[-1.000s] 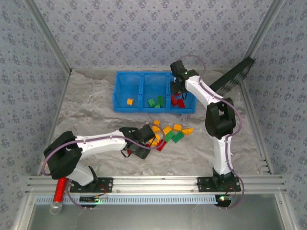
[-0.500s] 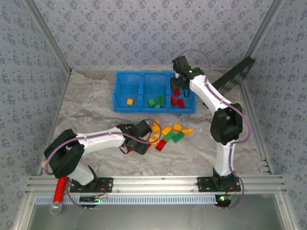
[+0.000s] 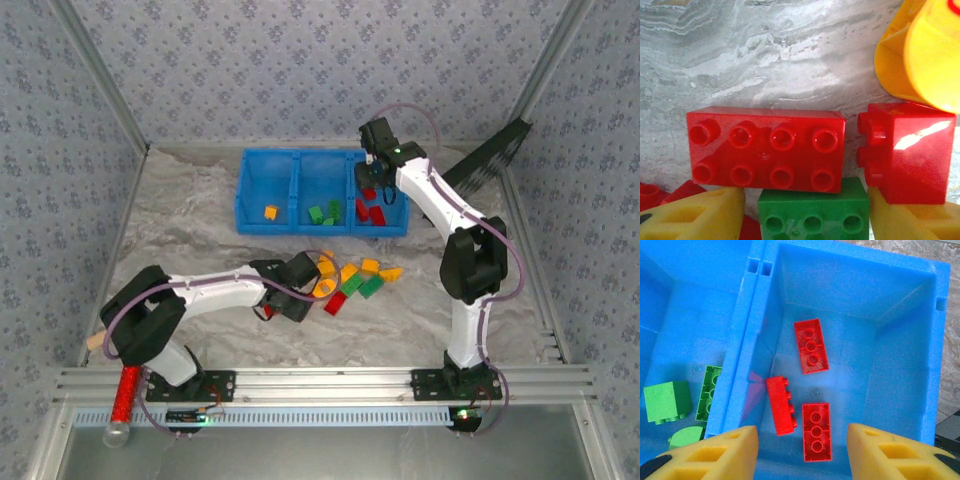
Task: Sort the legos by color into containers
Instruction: Pick up the lego from the middle-left of the table, then place the lego in the container.
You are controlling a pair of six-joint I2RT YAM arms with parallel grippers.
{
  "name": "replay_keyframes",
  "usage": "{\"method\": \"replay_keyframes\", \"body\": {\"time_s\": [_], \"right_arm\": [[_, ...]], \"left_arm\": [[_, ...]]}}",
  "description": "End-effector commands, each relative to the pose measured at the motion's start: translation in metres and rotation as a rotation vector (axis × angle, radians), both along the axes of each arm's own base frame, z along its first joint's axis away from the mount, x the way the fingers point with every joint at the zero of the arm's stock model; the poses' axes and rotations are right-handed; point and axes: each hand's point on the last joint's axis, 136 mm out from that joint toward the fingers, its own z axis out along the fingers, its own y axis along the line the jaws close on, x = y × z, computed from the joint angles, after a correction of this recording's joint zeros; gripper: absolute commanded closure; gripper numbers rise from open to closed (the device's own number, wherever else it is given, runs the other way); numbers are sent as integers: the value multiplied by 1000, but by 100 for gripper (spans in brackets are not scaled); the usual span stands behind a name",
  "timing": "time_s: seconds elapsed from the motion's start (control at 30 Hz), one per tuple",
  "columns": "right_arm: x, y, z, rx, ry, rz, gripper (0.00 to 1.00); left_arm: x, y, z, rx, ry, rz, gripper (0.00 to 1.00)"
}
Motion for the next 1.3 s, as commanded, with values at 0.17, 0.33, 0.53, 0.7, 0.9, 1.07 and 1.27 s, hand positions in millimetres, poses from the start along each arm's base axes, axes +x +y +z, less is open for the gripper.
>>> {"method": "replay_keyframes", "body": {"time_s": [0.17,0.33,0.53,0.7,0.9,1.07,1.27], "right_arm": [[-9,-12,15,2,-12,-23,48],[-11,-17,21,3,-25,-27,47],[-27,-21,30,9,-21,-25,47],[-72,-18,25,67,42,-18,39],[-142,-11,1,164,145,-79,32],[-197,6,-11,201,176,-147,23],[-252,37,-48,255,271,-167,10]], "left_arm": [[-37,5,-33,28,161,0,40],[-41,9,-36,30,166,25,40],[-36,8,-24,23,136,40,56],[-18,8,10,18,65,26,59],[22,3,82,-104,-34,9,60],[70,3,133,-234,-141,29,59],[135,-10,168,-289,-287,37,59]]}}
